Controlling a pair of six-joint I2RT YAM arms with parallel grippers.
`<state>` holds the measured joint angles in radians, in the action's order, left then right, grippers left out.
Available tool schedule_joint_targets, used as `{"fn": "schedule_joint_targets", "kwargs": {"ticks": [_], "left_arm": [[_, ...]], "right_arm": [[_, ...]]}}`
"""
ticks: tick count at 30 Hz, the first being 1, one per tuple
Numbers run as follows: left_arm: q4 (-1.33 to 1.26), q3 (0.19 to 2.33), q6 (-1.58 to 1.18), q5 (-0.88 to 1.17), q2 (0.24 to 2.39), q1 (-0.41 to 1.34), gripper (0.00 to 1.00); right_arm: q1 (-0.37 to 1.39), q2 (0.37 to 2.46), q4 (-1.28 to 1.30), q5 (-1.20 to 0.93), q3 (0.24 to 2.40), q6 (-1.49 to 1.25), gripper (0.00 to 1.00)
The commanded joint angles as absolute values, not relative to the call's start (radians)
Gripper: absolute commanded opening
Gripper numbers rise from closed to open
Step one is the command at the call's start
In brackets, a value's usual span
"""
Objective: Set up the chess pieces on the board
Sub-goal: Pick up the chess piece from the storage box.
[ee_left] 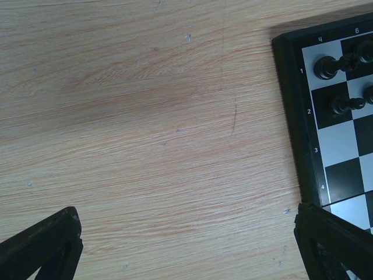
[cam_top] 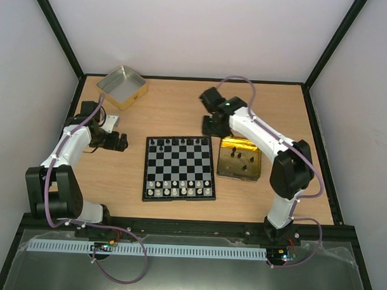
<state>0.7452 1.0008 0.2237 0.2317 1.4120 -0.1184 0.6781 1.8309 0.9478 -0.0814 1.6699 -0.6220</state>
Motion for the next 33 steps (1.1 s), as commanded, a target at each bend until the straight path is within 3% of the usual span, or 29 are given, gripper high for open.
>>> {"fn": "schedule_joint_targets", "kwargs": {"ticks": [1,9,29,33], "left_arm": [[0.75,0.992,0.222,0.247,1.426,-0.124,0.99],[0.749,0.991,0.222,0.249,1.433,-0.124,0.99],[0.745,0.991,0.221,0.249,1.424,-0.124,0.99],[0.746,0.991,0.221,0.249,1.424,-0.124,0.99]], "right_arm": [[0.541,1.803,0.927,-0.037,1.483,-0.653,0.44],[0.437,1.816,0.819,-0.057,1.35,-0.654,0.42],[0.368,1.903,0.732,-0.062,1.297,-0.648,0.35],[0.361,1.913,0.715,-0.067,1.276,-0.648,0.3]]}}
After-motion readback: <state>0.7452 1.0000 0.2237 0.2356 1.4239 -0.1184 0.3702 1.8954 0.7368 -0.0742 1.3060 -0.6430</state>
